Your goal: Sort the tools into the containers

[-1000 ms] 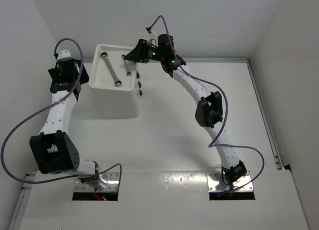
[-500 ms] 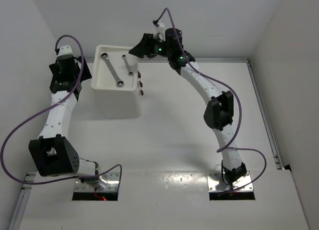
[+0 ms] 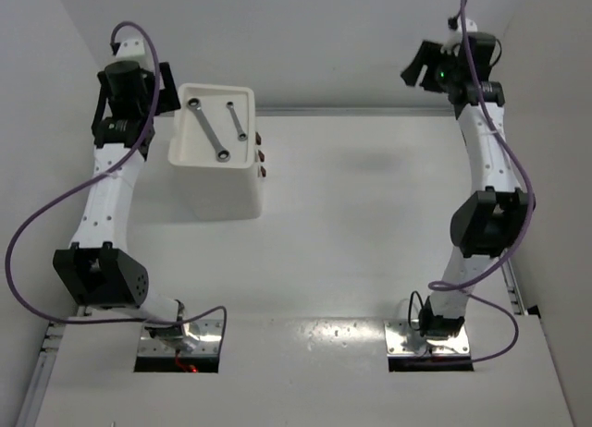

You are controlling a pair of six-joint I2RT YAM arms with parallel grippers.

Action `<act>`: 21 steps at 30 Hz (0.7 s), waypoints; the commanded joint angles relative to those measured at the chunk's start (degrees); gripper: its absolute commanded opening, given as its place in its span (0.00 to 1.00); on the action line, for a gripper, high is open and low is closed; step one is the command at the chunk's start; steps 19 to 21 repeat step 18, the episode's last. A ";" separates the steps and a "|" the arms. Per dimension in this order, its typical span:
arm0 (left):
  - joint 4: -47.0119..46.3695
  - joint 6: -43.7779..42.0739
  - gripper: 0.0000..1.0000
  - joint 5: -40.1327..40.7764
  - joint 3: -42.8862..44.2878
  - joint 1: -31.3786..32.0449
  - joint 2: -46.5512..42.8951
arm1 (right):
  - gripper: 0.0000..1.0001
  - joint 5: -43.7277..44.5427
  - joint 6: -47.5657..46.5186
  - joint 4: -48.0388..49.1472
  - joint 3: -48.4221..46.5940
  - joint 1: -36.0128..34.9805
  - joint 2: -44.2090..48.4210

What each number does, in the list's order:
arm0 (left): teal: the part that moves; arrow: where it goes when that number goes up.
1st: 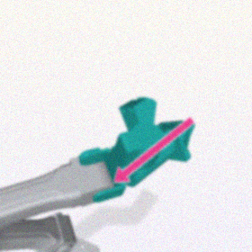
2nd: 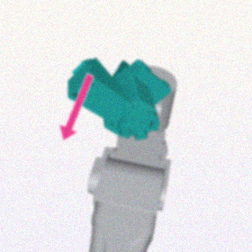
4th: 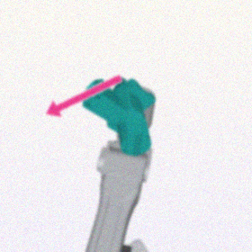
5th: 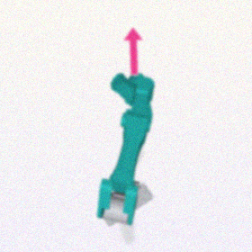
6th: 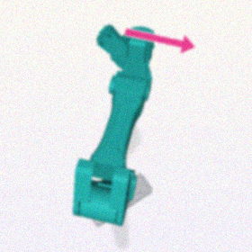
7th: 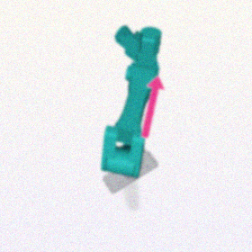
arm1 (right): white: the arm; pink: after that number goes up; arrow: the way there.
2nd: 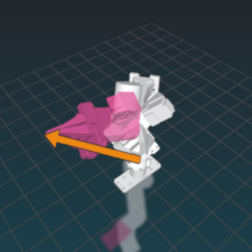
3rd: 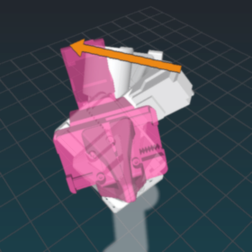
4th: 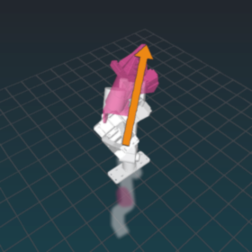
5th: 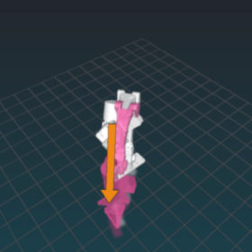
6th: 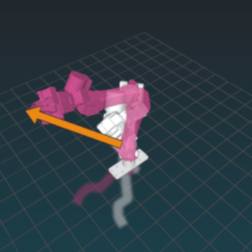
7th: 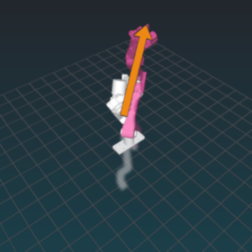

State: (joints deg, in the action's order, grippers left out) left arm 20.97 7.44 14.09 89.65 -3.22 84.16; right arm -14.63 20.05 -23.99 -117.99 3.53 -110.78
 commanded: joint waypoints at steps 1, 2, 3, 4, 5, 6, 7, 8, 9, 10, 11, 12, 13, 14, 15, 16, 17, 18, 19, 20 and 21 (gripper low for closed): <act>7.12 -3.74 1.00 -6.96 10.42 4.62 5.38 | 0.69 0.57 -11.25 -8.89 10.39 0.25 3.45; 8.55 -3.75 1.00 -6.97 11.85 5.94 6.88 | 0.71 0.57 -12.40 -7.32 15.20 0.86 4.60; 9.26 -2.71 1.00 -5.58 12.39 5.95 8.90 | 0.71 1.09 -13.36 -6.78 17.08 1.47 5.31; 9.87 -1.57 1.00 -5.56 12.39 5.95 9.52 | 0.71 1.10 -13.37 -5.99 18.92 1.48 6.88; 9.88 -0.42 1.00 -6.61 12.39 5.43 9.53 | 0.71 1.10 -13.37 -5.20 22.07 2.44 7.59; 9.88 2.55 1.00 -10.01 12.39 2.98 10.14 | 0.71 1.10 -13.37 -4.32 23.32 3.32 8.12; 9.27 3.88 1.00 -10.83 11.52 1.83 10.15 | 0.71 1.10 -12.85 -3.62 25.86 3.33 8.82; 9.26 4.68 1.00 -10.83 11.52 1.03 10.15 | 0.71 1.10 -12.24 -3.09 26.58 4.20 10.05; 9.26 4.69 1.00 -10.31 11.52 1.03 10.15 | 0.71 0.40 -12.23 -3.08 27.11 4.20 10.06; 9.26 4.16 1.00 -8.31 12.30 1.03 10.93 | 0.71 0.40 -12.23 -3.08 27.72 4.90 10.67; 9.26 4.16 1.00 -7.68 12.83 1.03 10.94 | 0.71 0.39 -12.23 -3.08 27.73 5.43 11.28; 9.26 3.64 1.00 -7.15 12.83 0.50 10.94 | 0.71 0.39 -12.23 -3.08 28.34 6.04 11.29; 9.26 3.63 1.00 -7.14 12.83 0.50 10.94 | 0.71 0.39 -12.23 -3.08 28.87 6.05 11.29; 9.26 3.11 1.00 -7.14 12.83 0.50 10.94 | 0.71 0.39 -12.23 -3.08 28.87 6.66 11.81; 9.26 3.10 1.00 -7.14 12.31 0.50 10.94 | 0.71 0.39 -12.23 -3.08 28.87 6.67 11.82; 8.74 3.10 1.00 -7.14 12.31 0.50 10.33 | 0.71 -0.13 -12.23 -3.08 29.40 7.36 11.82; 8.74 3.10 1.00 -7.14 11.44 0.50 10.32 | 0.71 -0.13 -12.23 -2.56 29.40 7.37 11.82; 8.74 3.10 1.00 -7.14 11.43 0.50 10.32 | 0.72 -0.13 -12.23 -2.56 29.92 7.37 11.82; 8.74 3.10 1.00 -7.14 11.43 0.50 10.32 | 0.72 -0.13 -12.23 -2.56 29.92 7.37 11.82; 8.74 3.10 1.00 -7.14 11.43 0.50 10.32 | 0.72 -0.13 -12.23 -2.56 29.92 7.37 11.82; 8.74 3.10 1.00 -7.14 11.43 0.50 10.32 | 0.72 -0.13 -12.23 -2.56 29.92 7.37 11.82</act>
